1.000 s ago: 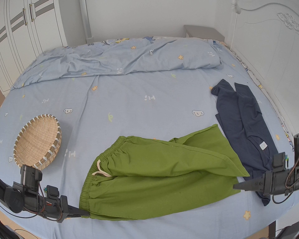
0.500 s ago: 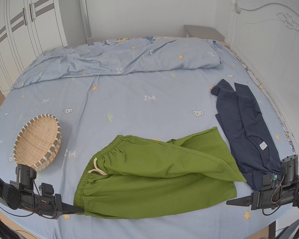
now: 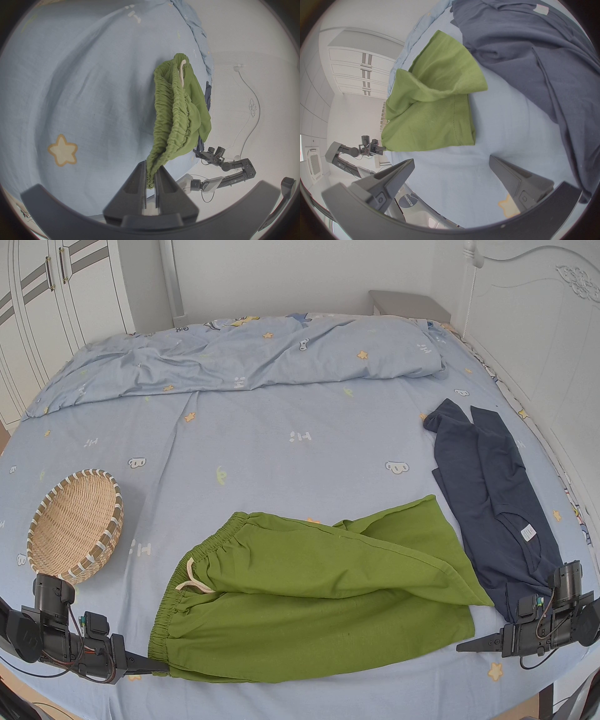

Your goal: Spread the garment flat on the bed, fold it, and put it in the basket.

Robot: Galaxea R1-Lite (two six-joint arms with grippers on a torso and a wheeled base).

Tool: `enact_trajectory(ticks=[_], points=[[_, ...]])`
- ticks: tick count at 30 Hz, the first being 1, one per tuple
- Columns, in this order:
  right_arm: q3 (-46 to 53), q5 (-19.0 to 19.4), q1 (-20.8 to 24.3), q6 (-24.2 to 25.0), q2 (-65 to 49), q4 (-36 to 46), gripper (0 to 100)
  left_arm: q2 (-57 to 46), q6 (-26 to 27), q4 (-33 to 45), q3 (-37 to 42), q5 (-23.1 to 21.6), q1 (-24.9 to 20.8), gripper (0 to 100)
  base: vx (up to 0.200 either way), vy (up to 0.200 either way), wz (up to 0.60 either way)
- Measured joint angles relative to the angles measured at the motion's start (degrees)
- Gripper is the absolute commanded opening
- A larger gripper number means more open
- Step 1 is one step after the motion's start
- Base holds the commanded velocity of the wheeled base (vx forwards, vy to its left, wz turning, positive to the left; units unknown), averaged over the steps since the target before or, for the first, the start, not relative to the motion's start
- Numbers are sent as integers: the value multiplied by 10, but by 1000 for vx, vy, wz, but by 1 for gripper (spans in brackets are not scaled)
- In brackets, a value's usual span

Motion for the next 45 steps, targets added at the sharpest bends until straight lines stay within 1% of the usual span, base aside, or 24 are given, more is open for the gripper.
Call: enact_trajectory(ticks=[4,10,13,16,27,38,41,45], points=[[-19,24,-1,0,21,1,100,1,0,-1,0,0,0,0,0,0,0],[-49,38,3,0,56,2,100,2,0,-1,-1,0,1,0,0,0,0],[-71,65,4,2,79,2,100,3,0,-1,-2,0,1,0,0,0,0],[-91,82,5,5,94,5,100,4,0,0,-3,0,1,0,0,0,0],[-117,87,0,8,122,4,100,11,0,-1,-4,1,0,0,0,0,0],[-123,96,-49,1,128,0,100,12,0,0,-3,1,1,0,0,0,0],[-127,96,-50,1,131,1,100,12,0,-1,-3,1,0,0,0,0,0],[-128,93,-40,1,134,0,100,12,0,-1,-3,1,-1,0,0,0,0]])
